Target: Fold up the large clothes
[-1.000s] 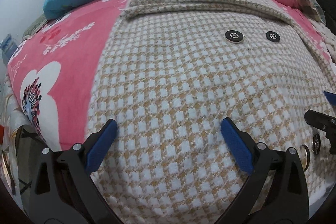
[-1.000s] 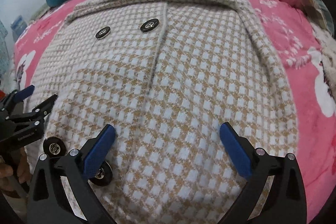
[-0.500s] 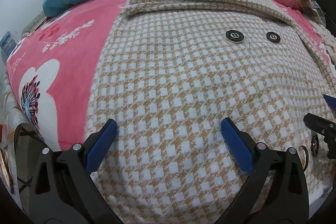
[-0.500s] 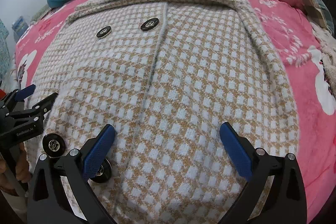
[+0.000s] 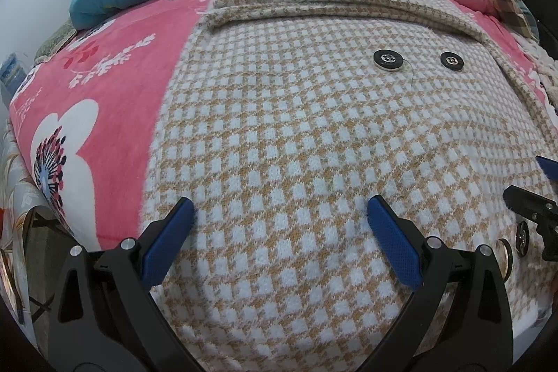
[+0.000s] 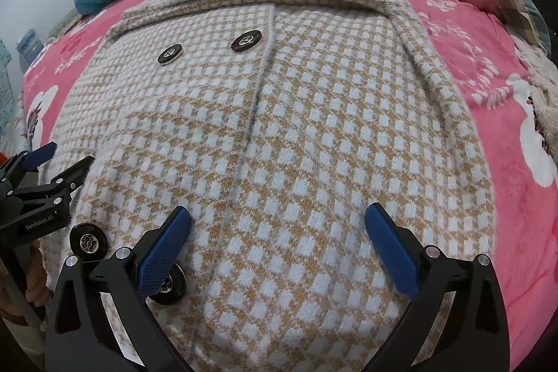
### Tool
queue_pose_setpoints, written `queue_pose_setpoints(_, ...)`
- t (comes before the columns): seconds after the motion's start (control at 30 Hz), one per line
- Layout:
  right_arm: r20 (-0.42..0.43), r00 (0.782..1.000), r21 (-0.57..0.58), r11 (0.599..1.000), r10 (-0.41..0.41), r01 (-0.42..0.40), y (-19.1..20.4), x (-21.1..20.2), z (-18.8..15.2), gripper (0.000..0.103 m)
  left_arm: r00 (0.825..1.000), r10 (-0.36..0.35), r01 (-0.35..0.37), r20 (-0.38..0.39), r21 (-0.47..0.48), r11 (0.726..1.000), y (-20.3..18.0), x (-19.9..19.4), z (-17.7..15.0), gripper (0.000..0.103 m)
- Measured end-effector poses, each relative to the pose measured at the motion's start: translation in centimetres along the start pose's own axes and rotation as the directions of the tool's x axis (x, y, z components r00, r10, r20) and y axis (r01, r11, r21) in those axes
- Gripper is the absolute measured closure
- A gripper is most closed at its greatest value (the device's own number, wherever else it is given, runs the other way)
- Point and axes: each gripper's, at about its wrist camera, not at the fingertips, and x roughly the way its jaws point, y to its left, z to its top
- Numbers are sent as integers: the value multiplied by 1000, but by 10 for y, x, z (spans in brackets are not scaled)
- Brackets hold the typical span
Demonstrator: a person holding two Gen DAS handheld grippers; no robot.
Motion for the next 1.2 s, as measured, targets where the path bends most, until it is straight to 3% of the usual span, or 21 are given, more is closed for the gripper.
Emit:
queue_pose_setpoints(0.53, 5, 1000, -1, 1000, -2, 2, 0, 1, -1, 6, 1000, -18, 17, 24, 8, 1000, 5, -3, -5, 7)
queue_pose_setpoints(0.73, 9, 1000, -2, 1000, -3, 3, 0, 1, -1, 6, 996, -68, 69, 58, -14, 998, 22, -20, -13, 7)
queue_pose_setpoints(1.0, 23, 1000, -7, 1000, -5, 5, 2, 1, -4, 6, 982, -113, 125, 149, -73, 990, 63, -60, -58, 7)
queue_pose_setpoints(1.2, 29, 1000, -14, 1000, 0, 0, 1, 0, -4, 6, 972, -174, 188, 158, -80, 979, 78, -79, -89, 8)
